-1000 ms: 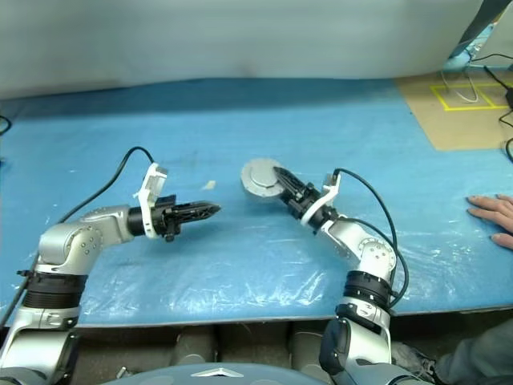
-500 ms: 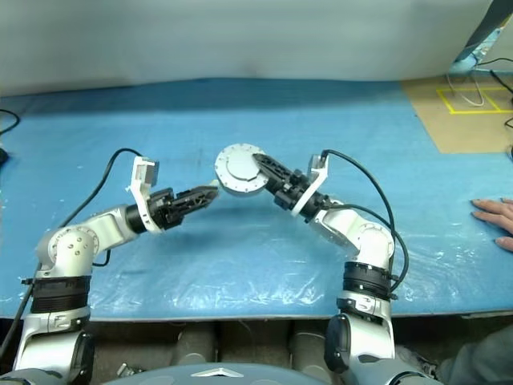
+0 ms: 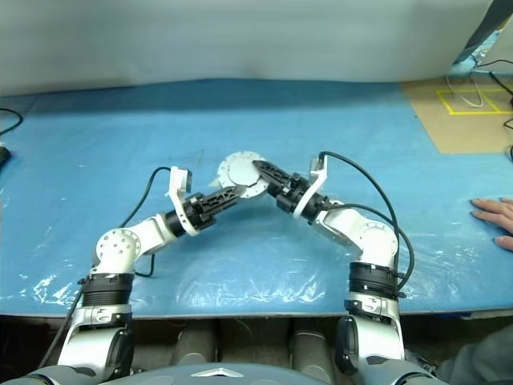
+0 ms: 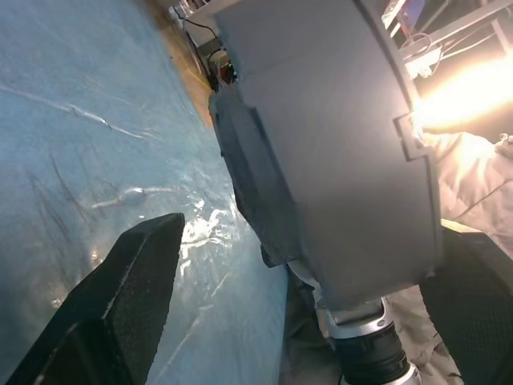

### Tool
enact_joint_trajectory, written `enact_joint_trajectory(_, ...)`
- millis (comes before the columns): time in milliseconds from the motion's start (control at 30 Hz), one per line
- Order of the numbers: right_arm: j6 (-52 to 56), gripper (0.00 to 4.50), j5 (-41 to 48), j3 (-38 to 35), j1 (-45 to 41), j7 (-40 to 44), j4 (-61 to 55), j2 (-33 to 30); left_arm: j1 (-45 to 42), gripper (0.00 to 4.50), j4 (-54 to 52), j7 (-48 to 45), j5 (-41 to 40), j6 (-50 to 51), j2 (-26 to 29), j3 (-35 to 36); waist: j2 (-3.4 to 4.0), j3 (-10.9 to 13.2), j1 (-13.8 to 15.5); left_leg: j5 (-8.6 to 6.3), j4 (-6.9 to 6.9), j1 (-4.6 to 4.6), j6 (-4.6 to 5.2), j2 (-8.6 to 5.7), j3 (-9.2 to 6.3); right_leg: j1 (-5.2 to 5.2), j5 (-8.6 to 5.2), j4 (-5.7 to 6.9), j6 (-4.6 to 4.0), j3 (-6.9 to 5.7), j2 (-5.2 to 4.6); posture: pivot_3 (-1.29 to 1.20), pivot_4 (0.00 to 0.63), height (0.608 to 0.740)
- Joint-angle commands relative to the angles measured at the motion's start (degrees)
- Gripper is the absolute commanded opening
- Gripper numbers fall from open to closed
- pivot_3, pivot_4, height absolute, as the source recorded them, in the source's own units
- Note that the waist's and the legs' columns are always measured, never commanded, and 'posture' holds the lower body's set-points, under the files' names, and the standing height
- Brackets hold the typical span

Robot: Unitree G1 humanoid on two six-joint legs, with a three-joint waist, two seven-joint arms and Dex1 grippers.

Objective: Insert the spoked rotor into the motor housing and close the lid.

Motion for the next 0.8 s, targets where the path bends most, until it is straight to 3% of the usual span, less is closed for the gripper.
enact_joint_trajectory(33,1.14,2.37,4.81,1.44,-0.79,1.19,-3.19,0.33,-1.63,4.47,0.4,1.49,-2.29,-0.59,-0.9,2.79,0.0,0.0,-0.02,0.0,0.0,0.0,0.0,0.0,0.0,0.0,0.0,0.01,0.0,0.0,0.0,0.0,0.15,0.74)
enact_joint_trajectory(467,0.17,2.37,4.92,3.53,-0.52,1.19,-2.8,-0.94,-2.94,4.47,-1.08,3.66,-8.51,1.79,1.63,7.48,-0.02,0.01,0.26,0.0,0.02,-0.02,0.0,-0.13,-0.08,0.01,0.02,0.04,0.02,-0.03,-0.02,0.0,0.15,0.74)
enact_joint_trajectory(800,-0.25,2.37,4.95,4.07,-0.55,1.29,-2.8,-1.33,-2.51,4.47,3.26,3.17,-4.4,3.02,1.37,3.0,-0.04,0.02,0.81,0.0,0.1,-0.06,0.01,-0.14,-0.12,0.01,0.06,0.05,0.09,-0.01,-0.03,0.0,0.15,0.74)
